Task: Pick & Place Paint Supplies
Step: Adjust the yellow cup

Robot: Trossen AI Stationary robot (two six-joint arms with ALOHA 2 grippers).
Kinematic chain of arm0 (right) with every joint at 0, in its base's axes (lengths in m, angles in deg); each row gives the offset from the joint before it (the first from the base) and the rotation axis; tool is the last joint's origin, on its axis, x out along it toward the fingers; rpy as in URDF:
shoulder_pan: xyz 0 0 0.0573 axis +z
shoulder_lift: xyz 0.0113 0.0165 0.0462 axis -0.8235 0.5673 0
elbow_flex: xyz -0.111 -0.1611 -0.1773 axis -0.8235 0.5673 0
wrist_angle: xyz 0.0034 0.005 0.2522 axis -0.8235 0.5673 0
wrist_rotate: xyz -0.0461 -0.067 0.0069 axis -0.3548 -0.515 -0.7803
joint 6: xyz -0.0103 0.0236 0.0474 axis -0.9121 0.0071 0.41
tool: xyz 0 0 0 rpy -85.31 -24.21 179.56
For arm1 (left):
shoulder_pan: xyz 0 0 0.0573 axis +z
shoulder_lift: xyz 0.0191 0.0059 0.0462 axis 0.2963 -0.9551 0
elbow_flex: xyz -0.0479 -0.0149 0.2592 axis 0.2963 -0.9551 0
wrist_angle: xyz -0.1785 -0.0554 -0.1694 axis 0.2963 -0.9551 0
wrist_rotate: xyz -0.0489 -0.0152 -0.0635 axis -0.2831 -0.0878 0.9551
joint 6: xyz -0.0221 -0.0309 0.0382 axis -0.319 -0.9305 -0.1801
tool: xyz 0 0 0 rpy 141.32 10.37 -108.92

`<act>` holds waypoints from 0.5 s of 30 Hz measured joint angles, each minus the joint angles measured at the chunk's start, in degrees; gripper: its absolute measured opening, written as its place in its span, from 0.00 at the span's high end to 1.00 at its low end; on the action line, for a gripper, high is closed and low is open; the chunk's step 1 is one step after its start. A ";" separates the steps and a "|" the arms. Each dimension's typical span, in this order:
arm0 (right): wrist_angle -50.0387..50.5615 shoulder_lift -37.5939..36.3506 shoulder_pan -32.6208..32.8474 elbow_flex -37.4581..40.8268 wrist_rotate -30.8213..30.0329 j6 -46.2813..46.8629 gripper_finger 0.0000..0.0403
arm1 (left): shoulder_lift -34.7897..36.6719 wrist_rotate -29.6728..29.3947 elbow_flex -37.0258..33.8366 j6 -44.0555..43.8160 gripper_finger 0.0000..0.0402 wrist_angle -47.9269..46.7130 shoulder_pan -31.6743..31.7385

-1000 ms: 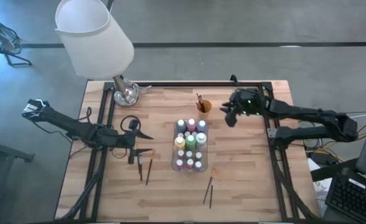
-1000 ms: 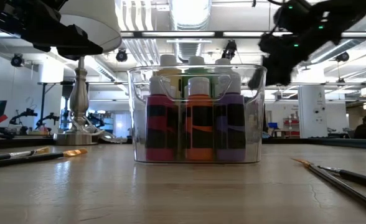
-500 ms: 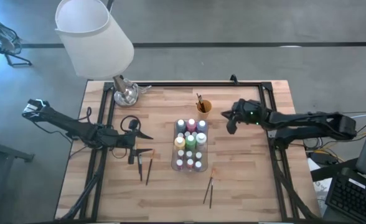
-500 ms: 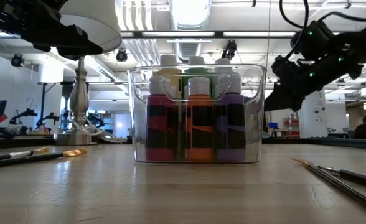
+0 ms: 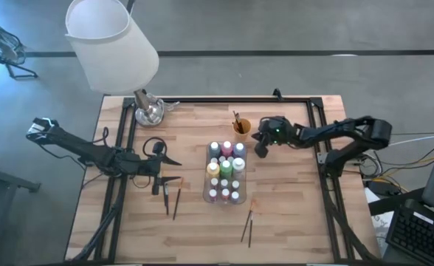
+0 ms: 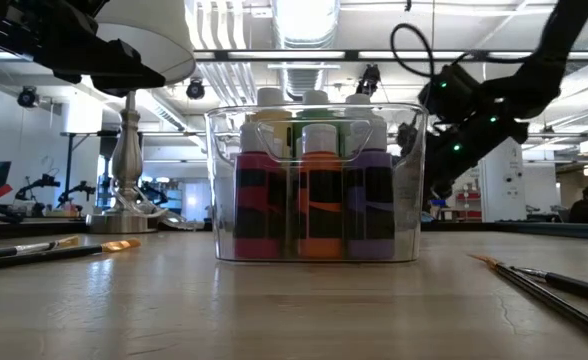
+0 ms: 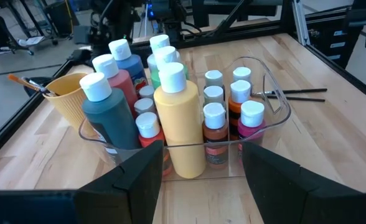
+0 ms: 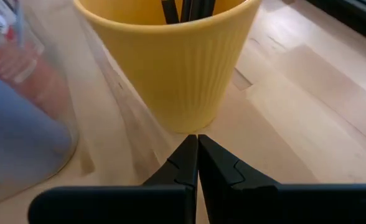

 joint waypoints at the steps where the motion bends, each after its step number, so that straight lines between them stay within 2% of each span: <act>1: 0.01 0.99 0.00 -0.70 0.01 -0.02 0.98 | -0.01 0.01 0.00 0.02 0.45 0.00 0.00; 15: 0.08 8.06 0.04 -6.85 0.91 -0.63 0.98 | -0.01 0.01 0.01 0.02 0.45 0.00 0.00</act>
